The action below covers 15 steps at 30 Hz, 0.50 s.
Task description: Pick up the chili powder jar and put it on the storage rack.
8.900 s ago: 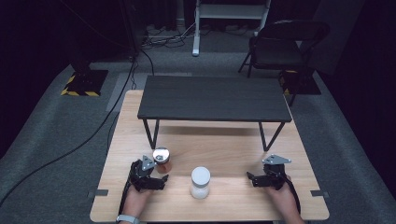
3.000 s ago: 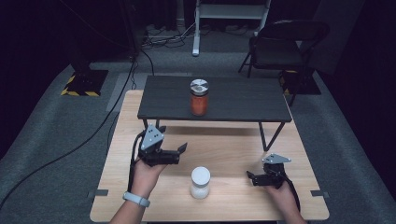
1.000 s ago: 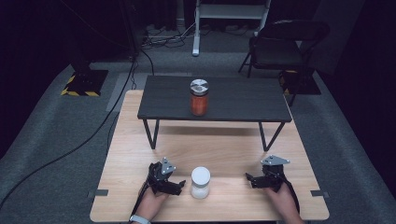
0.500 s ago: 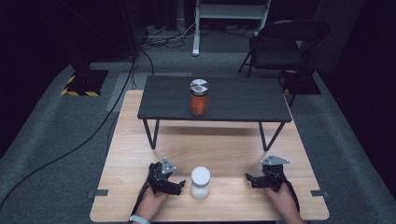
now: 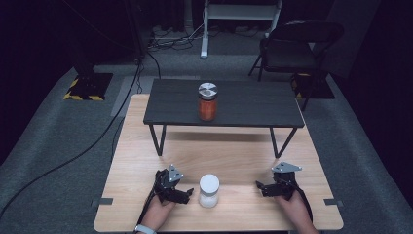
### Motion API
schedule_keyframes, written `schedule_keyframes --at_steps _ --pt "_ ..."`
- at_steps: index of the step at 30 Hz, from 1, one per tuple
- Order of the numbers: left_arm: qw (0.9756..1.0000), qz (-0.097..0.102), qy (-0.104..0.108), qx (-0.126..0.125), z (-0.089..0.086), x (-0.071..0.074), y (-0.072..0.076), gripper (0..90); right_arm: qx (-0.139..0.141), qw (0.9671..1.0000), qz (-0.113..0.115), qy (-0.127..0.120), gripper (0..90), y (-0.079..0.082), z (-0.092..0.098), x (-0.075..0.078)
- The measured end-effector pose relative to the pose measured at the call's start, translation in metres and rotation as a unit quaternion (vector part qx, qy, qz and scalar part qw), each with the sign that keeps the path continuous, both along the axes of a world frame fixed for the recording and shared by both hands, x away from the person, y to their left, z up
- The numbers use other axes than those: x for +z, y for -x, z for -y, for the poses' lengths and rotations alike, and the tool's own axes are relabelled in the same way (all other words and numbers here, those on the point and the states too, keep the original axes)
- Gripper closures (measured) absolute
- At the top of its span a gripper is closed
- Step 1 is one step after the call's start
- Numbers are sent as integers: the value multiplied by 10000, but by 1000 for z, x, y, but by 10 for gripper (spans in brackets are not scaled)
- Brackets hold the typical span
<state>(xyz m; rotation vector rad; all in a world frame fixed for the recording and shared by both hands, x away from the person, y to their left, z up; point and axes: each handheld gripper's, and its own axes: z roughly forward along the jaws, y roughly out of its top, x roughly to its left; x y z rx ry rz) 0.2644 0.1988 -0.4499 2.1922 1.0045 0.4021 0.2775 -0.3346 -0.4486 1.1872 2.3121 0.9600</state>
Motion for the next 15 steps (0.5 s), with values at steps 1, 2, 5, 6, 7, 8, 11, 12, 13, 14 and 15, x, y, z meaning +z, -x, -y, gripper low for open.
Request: schedule_keyframes --at_steps 1,2,5,6,7,8,11,12,13,14,15 --pt "10000 -1 1 1 0 0 0 9 2 10000 1 0 0 0 0 0" --pt "10000 0 1 0 0 0 0 9 8 10000 1 -1 0 0 0 0" --pt "10000 1 -2 -1 0 0 0 9 36 10000 3 -5 0 -1 0 0" --pt "10000 1 -1 0 0 0 0 9 43 10000 0 -4 0 -2 0 0" --pt "10000 2 0 1 0 0 0 9 44 10000 -1 -5 0 -2 0 0" --pt "10000 -1 2 2 0 0 0 9 44 10000 -2 -5 0 -2 0 0" --pt "10000 0 -1 0 0 0 0 9 43 10000 -5 -5 0 -2 0 0" --pt "10000 2 -1 0 0 0 0 9 44 10000 -4 -4 0 -2 0 0" --pt "10000 0 -1 0 0 0 0 9 45 10000 -4 -4 0 -2 0 0" --pt "10000 1 -1 0 0 0 0 9 46 10000 -6 -5 0 -2 0 0" --pt "10000 1 1 0 0 0 0 9 47 10000 -6 -4 0 -2 0 0"
